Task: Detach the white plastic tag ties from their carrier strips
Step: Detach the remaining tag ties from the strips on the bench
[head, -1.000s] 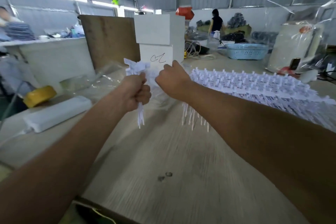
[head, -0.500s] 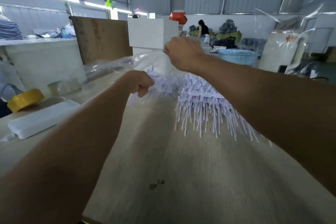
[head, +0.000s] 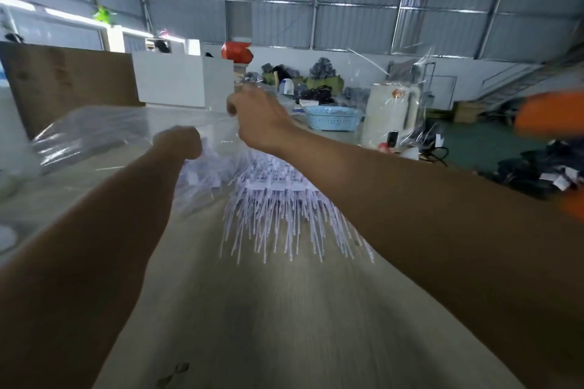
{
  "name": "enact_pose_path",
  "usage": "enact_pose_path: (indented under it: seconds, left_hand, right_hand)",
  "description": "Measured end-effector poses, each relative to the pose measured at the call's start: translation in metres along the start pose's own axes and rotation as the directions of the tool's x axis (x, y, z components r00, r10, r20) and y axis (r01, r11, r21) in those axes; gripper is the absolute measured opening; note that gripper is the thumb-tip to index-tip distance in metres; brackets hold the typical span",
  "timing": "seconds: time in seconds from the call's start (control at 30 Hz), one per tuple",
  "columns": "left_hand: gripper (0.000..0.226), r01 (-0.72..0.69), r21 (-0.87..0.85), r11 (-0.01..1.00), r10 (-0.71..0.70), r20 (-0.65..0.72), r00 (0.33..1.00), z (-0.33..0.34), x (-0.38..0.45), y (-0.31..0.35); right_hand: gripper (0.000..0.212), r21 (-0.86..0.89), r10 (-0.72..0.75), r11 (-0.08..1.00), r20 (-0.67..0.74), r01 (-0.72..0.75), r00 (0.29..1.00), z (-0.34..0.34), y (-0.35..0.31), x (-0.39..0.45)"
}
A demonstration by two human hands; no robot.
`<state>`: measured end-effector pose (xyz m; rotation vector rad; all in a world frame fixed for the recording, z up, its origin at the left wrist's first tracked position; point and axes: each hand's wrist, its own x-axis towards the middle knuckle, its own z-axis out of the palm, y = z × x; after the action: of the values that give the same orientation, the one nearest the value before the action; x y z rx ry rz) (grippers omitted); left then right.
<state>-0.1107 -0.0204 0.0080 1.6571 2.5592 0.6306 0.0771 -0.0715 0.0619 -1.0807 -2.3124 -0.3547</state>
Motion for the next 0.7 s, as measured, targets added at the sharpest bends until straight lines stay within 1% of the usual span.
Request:
enact_pose_path:
  seconds: [0.03, 0.07, 0.17, 0.23, 0.3, 0.33, 0.4, 0.43, 0.47, 0.5, 0.53, 0.57, 0.6, 0.63, 0.67, 0.7]
  left_hand:
    - [0.024, -0.061, 0.064, 0.996, 0.061, 0.006, 0.998, 0.005, 0.002, 0.0]
    - [0.025, -0.084, 0.057, 0.995, 0.083, 0.01, 0.996, 0.013, 0.002, 0.004]
    - [0.033, -0.063, -0.01, 0.998, 0.063, 0.101, 0.993, 0.026, 0.0, 0.013]
    - [0.039, -0.085, -0.086, 0.993, 0.098, 0.159, 0.982, 0.023, -0.005, 0.02]
    - [0.04, -0.099, -0.18, 0.979, 0.128, 0.156, 0.979, 0.02, -0.005, 0.024]
    - [0.038, -0.123, -0.228, 0.966, 0.161, 0.155, 0.975, 0.018, -0.007, 0.023]
    - [0.026, -0.177, -0.395, 0.902, 0.24, 0.116, 0.964, 0.013, -0.012, 0.017]
    - [0.018, -0.204, -0.44, 0.874, 0.267, 0.086, 0.96, 0.012, -0.014, 0.012]
    - [0.015, -0.22, -0.473, 0.853, 0.29, 0.079, 0.954, 0.011, -0.02, 0.007]
    - [0.018, -0.248, -0.478, 0.843, 0.329, 0.092, 0.94, 0.012, -0.025, 0.003]
    - [0.022, -0.268, -0.448, 0.853, 0.359, 0.128, 0.925, 0.014, -0.03, -0.001]
    - [0.025, -0.288, -0.399, 0.87, 0.377, 0.163, 0.912, 0.015, -0.038, -0.005]
    - [0.027, -0.328, -0.263, 0.907, 0.384, 0.204, 0.9, 0.015, -0.046, -0.009]
    - [0.024, -0.32, -0.157, 0.934, 0.35, 0.233, 0.907, 0.015, -0.051, -0.012]
    - [0.02, -0.357, -0.052, 0.933, 0.358, 0.257, 0.898, 0.013, -0.054, -0.014]
    - [0.021, -0.417, 0.054, 0.907, 0.39, 0.259, 0.884, 0.01, -0.059, -0.013]
  right_hand:
    - [0.042, 0.03, 0.014, 0.999, -0.006, -0.013, 1.0, -0.001, 0.0, -0.001]
    - [0.042, 0.057, 0.026, 0.998, -0.007, -0.025, 1.0, -0.001, 0.0, -0.002]
    - [0.043, 0.118, 0.022, 0.993, 0.014, -0.023, 1.0, 0.0, 0.0, -0.004]
    - [0.048, 0.141, -0.004, 0.99, 0.049, -0.003, 0.999, 0.002, 0.001, -0.004]
    - [0.052, 0.201, -0.022, 0.98, 0.094, 0.003, 0.995, 0.004, 0.004, -0.005]
    - [0.053, 0.252, -0.026, 0.968, 0.11, -0.002, 0.994, 0.006, 0.006, -0.007]
    - [0.053, 0.371, -0.019, 0.928, 0.108, -0.023, 0.994, 0.009, 0.011, -0.012]
    - [0.052, 0.434, 0.003, 0.9, 0.095, -0.044, 0.996, 0.012, 0.015, -0.018]
    - [0.05, 0.479, 0.032, 0.875, 0.087, -0.07, 0.996, 0.017, 0.021, -0.026]
    - [0.049, 0.487, 0.064, 0.867, 0.097, -0.103, 0.993, 0.025, 0.028, -0.037]
    - [0.047, 0.441, 0.086, 0.886, 0.142, -0.141, 0.986, 0.034, 0.036, -0.05]
    - [0.046, 0.342, 0.089, 0.925, 0.229, -0.166, 0.969, 0.045, 0.045, -0.064]
    - [0.045, 0.224, 0.091, 0.959, 0.34, -0.174, 0.936, 0.057, 0.052, -0.079]
    - [0.044, 0.128, 0.096, 0.978, 0.431, -0.166, 0.897, 0.067, 0.057, -0.091]
    - [0.043, 0.074, 0.097, 0.986, 0.474, -0.15, 0.875, 0.075, 0.059, -0.1]
    - [0.041, 0.064, 0.095, 0.988, 0.468, -0.141, 0.878, 0.08, 0.06, -0.104]
